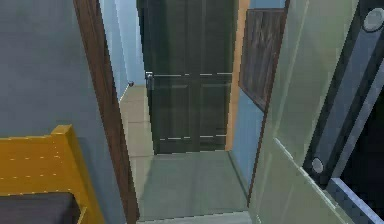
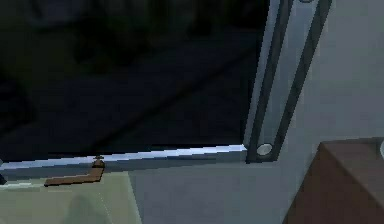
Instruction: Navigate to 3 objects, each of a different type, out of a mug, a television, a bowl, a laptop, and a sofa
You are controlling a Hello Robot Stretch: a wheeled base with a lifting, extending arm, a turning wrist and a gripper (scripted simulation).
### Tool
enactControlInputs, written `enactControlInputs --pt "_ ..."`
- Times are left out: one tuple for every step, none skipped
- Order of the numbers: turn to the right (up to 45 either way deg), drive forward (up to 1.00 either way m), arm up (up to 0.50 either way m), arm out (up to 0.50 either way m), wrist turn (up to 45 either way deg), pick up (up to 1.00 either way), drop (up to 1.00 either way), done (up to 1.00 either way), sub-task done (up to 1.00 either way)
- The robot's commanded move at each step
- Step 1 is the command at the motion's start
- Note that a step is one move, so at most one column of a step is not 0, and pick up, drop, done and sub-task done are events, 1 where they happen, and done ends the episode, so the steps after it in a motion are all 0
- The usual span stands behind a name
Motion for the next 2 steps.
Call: enactControlInputs --pt "-3.0 0.00 0.00 0.00 0.0 0.00 0.00 0.00 0.00" --pt "0.0 0.95 0.00 0.00 0.0 0.00 0.00 0.00 0.00"
